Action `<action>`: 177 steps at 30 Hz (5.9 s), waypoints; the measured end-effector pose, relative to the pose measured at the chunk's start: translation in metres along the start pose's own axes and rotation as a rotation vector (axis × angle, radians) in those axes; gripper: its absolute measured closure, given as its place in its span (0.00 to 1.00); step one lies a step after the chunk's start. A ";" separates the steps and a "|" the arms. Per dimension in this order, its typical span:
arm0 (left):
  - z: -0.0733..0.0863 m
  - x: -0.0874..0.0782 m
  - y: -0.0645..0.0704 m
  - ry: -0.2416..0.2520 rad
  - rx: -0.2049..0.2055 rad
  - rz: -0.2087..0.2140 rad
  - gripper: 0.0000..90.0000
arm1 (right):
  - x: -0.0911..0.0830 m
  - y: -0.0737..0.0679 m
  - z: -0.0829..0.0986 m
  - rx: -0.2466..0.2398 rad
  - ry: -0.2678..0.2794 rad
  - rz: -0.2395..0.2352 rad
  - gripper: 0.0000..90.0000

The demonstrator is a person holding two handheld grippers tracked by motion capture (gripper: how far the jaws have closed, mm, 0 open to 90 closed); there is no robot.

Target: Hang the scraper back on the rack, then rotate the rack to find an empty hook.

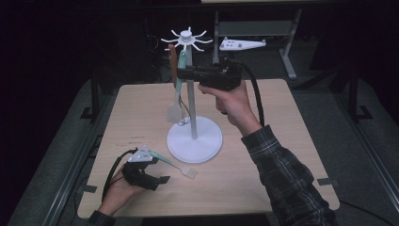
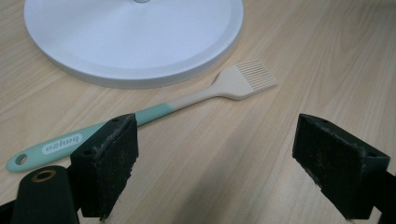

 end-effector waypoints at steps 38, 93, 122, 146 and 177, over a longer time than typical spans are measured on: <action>0.000 -0.001 -0.001 0.009 -0.017 -0.006 0.22 | -0.038 0.000 0.053 -0.095 -0.193 0.259 0.45; -0.030 0.022 0.010 0.069 -0.018 0.007 1.00 | -0.149 0.004 0.258 0.093 -0.539 0.618 0.16; -0.213 -0.110 0.006 0.236 0.069 0.051 1.00 | -0.144 0.004 0.263 0.120 -0.562 0.591 0.16; -0.295 -0.161 0.006 0.349 0.114 -0.025 1.00 | -0.144 0.006 0.266 0.139 -0.573 0.584 0.16; -0.308 -0.157 -0.031 0.364 0.064 -0.141 1.00 | -0.143 0.007 0.267 0.138 -0.575 0.583 0.16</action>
Point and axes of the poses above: each handheld gripper's, and its own axes: x roughly forward along the jaws, z roughly out of its underside, y roughly to its right, the point moved 1 cm from there along x, roughly forward along the jaws, and after that the axes turned 2 degrees about -x, right-handed, at the moved point
